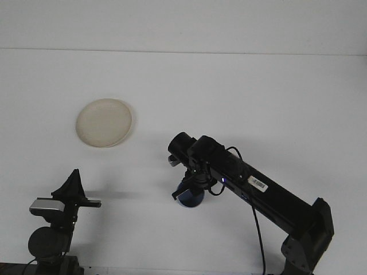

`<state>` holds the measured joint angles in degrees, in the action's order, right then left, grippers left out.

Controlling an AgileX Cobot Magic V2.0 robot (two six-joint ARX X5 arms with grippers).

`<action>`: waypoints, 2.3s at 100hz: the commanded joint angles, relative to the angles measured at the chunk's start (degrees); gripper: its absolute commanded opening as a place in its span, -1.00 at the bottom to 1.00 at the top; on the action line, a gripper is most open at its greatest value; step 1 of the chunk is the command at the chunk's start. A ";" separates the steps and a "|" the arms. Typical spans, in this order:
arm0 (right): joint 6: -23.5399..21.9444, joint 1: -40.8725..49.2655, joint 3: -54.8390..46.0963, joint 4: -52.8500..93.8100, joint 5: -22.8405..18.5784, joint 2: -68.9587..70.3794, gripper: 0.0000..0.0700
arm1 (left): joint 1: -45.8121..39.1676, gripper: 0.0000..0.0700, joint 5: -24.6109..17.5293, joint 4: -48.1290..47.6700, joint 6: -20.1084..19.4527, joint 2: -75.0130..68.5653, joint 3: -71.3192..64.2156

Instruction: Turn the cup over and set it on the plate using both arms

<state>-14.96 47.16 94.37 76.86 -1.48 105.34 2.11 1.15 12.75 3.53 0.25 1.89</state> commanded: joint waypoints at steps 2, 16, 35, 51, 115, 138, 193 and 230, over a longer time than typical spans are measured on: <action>1.16 0.50 1.36 1.62 -0.07 1.79 -1.00 | -0.07 -0.97 -0.07 0.59 -0.48 -0.07 -1.09; 1.57 0.48 1.31 1.62 -0.07 2.40 -0.99 | -0.07 -0.97 -0.09 0.57 -0.48 -0.07 -1.09; 1.53 0.46 1.31 1.62 -0.07 2.43 -0.31 | -0.07 -0.97 -0.09 0.59 -0.48 -0.07 -1.09; 1.62 0.46 1.57 1.62 -0.07 2.40 0.03 | -0.07 -0.97 -0.09 0.59 -0.48 -0.07 -1.09; 5.66 -6.38 7.63 1.70 0.98 -11.15 0.43 | -0.07 -0.97 -0.07 0.57 -0.48 -0.07 -1.09; 9.90 -18.62 5.92 1.68 2.60 -18.45 0.42 | -0.07 -0.97 -0.09 0.57 -0.48 -0.07 -1.09; 13.31 -41.09 -20.48 -16.48 4.52 -48.19 0.42 | -0.07 -0.97 -0.09 0.59 -0.48 -0.07 -1.09; 15.21 -41.72 -46.05 -39.04 2.69 -70.62 0.42 | -0.07 -0.97 -0.07 0.59 -0.48 -0.07 -1.09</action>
<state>-1.21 5.39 51.31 42.17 1.74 36.95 2.11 1.15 12.71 3.53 0.25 1.89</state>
